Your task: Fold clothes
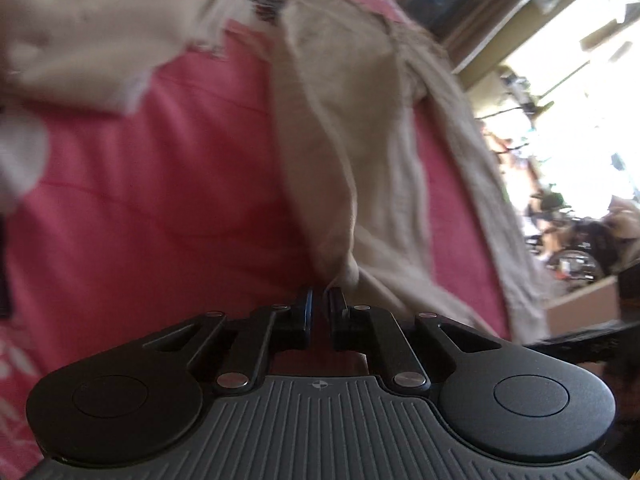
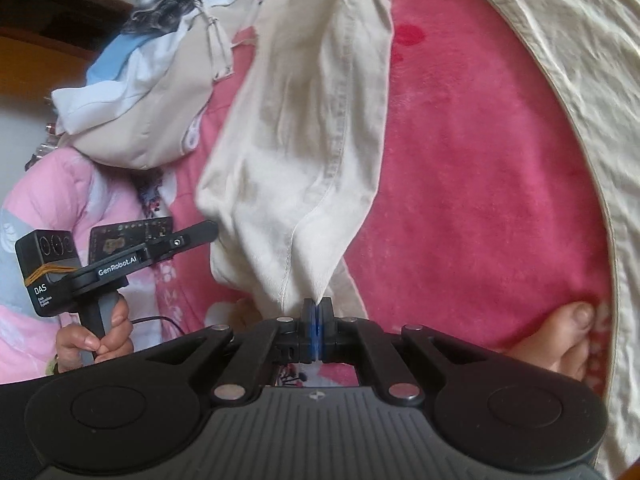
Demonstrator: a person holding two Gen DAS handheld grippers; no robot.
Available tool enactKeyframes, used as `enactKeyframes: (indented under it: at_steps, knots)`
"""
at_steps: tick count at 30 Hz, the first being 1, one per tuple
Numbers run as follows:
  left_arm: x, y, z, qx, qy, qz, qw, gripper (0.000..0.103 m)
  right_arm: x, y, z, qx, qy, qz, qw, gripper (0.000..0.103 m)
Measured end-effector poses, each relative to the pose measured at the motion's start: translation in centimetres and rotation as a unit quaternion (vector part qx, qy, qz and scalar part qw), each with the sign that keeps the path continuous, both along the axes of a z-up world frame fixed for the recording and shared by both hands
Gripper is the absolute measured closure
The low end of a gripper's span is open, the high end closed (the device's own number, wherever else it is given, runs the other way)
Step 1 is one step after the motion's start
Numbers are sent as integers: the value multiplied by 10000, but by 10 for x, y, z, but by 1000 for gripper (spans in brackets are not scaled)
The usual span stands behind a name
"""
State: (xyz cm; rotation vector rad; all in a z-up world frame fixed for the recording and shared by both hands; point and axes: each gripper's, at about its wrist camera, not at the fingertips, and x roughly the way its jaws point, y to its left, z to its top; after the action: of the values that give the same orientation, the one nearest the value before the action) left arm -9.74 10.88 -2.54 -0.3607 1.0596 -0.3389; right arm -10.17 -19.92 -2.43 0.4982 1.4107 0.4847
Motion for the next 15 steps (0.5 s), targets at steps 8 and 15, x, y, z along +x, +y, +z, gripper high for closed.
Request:
enactKeyframes:
  at_steps: [8,15]
  knots:
    - [-4,-4,13,-423,-471,-540,9965,64,-5,8,-1,-492,-176,247,9983,103]
    - [-20,-42,0,-490,-871,-1374,9855,47,-1,-5,13,-778,-415,-49,9961,103]
